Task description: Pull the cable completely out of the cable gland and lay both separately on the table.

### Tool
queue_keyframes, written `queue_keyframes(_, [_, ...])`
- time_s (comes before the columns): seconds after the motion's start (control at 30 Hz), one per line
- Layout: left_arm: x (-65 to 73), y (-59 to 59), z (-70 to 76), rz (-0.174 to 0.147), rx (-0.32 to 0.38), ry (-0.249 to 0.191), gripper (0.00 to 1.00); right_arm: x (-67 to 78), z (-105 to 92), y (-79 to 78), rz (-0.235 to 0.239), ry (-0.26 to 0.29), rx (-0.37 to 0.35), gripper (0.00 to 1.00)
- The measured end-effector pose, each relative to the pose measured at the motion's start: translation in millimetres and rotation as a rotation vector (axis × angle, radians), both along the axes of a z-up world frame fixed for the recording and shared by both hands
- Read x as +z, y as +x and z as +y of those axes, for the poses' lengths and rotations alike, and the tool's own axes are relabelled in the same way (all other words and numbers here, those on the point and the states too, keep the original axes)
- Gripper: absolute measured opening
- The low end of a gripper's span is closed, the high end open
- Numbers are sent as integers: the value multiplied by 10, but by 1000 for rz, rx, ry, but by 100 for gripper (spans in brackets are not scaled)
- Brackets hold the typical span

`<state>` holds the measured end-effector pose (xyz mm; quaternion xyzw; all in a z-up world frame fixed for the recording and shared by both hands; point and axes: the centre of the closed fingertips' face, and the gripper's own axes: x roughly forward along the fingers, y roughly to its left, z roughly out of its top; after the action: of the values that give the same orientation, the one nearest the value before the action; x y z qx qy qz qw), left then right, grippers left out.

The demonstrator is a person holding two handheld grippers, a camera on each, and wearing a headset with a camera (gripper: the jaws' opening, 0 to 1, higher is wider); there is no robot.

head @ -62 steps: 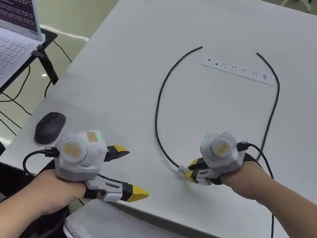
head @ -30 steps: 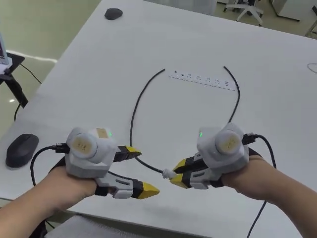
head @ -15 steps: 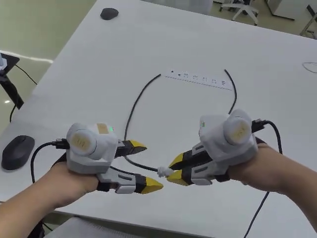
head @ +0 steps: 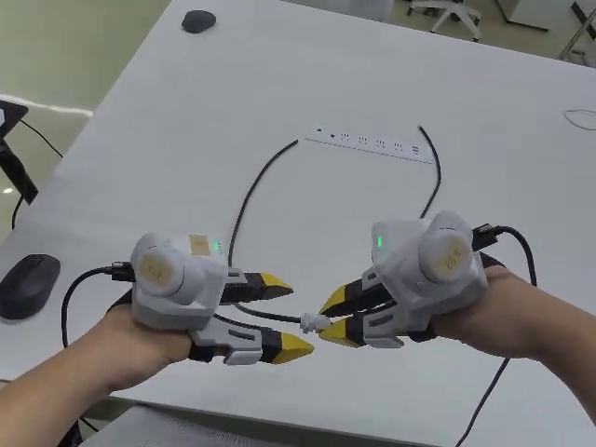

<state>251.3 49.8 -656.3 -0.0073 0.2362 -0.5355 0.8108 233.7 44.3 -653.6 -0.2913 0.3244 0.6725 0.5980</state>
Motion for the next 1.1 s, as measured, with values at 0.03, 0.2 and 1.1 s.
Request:
queue_keyframes(0.03, [-1, -3, -8, -12, -9, 2, 45, 2, 0, 3, 2, 4, -3, 7])
queue_keyframes(0.2, [-4, -22, -29, -7, -20, 0, 38, -14, -12, -2, -2, 1, 5, 7])
queue_keyframes(1.1, [41, -110, -111, 16, -94, -55, 16, -31, -13, -28, -40, 54, 74, 7])
